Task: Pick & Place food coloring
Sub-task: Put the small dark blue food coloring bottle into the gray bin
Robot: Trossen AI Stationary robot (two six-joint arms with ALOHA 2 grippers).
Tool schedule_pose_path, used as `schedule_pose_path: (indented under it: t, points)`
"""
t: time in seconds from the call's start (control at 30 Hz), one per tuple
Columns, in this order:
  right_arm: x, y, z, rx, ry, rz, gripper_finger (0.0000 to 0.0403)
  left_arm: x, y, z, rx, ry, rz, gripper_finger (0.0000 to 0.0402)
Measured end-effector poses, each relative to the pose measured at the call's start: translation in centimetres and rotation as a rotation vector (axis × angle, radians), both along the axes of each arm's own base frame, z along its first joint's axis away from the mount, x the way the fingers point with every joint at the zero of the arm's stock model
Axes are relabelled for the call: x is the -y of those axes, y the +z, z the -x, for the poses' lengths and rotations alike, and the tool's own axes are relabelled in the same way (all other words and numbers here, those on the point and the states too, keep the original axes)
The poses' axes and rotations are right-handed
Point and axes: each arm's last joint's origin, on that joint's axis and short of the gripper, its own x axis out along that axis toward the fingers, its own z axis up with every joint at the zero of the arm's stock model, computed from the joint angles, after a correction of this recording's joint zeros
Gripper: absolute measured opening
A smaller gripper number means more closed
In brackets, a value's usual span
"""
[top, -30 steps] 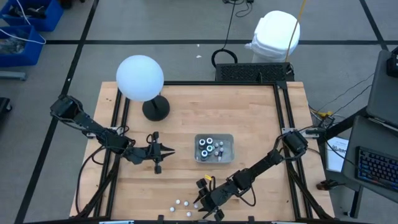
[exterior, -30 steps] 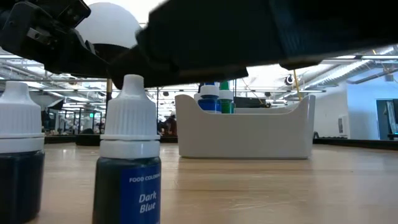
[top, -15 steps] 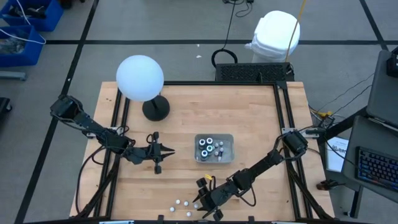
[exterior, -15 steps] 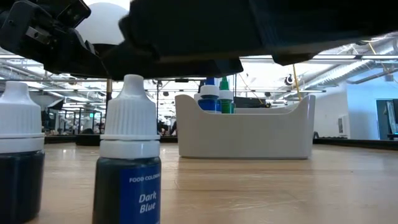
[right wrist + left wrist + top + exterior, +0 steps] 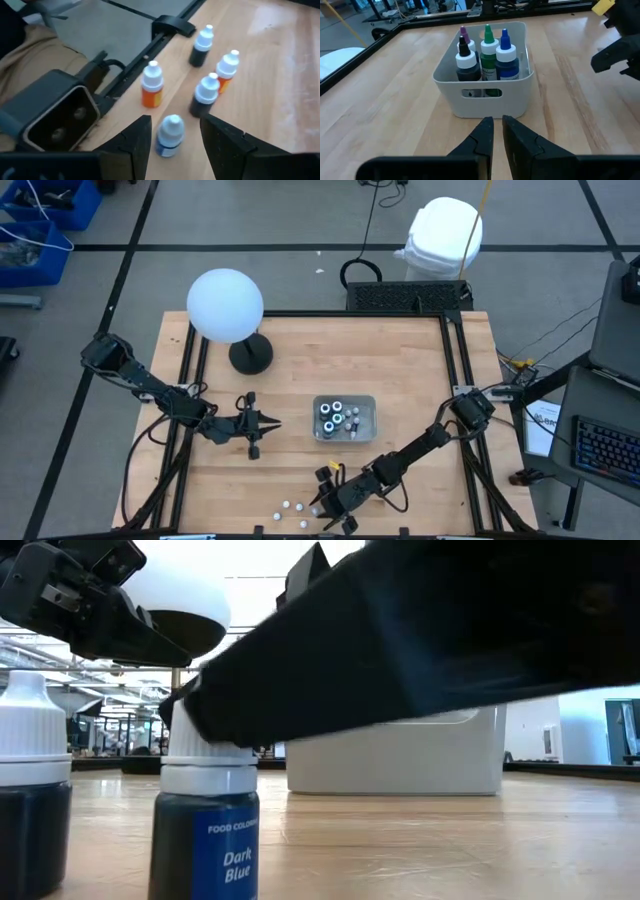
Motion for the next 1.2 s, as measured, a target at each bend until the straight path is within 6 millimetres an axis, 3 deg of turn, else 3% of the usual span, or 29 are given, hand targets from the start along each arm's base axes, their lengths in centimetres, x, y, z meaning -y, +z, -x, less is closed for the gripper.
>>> schedule_pose_path:
  t: [0.53,0.83,1.2]
  points:
    - [0.4,-1.3,-0.5,-0.023,0.026,-0.039,0.0157,0.0,0.0,0.0,-0.001,0.0,-0.001,0.0049]
    - [0.5,-0.8,-0.7,-0.009,0.034,-0.059,0.0155,0.0,0.0,0.0,-0.001,0.0,-0.001,0.0049]
    - [0.5,-0.9,-0.6,-0.029,0.059,-0.071,0.0066,0.0,0.0,0.0,-0.001,0.0,-0.002,0.0049]
